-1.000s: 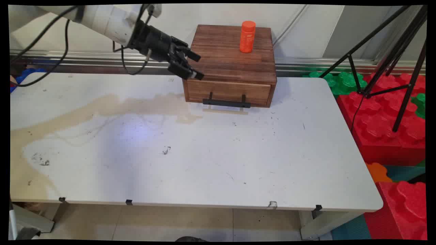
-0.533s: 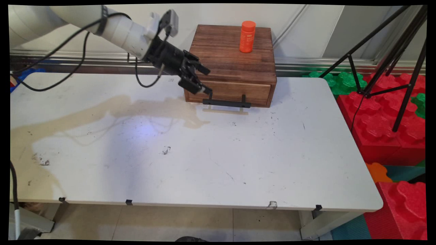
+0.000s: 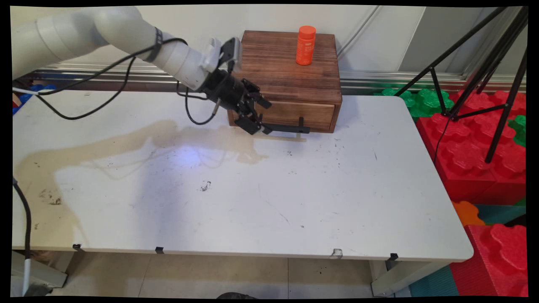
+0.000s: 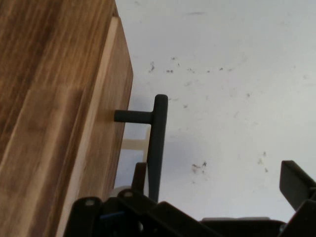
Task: Open the drawer
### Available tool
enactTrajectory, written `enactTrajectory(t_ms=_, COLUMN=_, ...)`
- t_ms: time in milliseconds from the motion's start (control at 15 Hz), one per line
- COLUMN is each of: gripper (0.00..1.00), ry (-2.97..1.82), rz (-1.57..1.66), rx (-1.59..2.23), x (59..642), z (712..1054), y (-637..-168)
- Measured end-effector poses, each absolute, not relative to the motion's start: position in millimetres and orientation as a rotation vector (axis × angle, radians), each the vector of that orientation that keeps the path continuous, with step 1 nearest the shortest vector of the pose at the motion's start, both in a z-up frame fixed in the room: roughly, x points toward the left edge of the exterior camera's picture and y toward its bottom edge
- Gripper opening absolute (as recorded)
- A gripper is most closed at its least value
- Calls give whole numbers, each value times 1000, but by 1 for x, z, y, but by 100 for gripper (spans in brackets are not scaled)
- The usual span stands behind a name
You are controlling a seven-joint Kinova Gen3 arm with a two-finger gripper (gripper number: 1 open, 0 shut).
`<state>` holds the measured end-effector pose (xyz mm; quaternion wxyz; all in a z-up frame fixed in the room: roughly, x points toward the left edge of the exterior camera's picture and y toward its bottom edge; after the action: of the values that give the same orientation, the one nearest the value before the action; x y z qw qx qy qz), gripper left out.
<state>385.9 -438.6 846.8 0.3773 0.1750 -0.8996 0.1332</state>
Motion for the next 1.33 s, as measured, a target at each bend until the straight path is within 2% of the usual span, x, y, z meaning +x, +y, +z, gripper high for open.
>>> enactTrajectory(t_ms=467, gripper=100, ry=-2367, rz=379, rx=412, x=368, z=823, y=-454)
enactTrajectory(t_ms=1333, gripper=100, ry=-2431, rz=421, rx=384, x=355, z=800, y=-473)
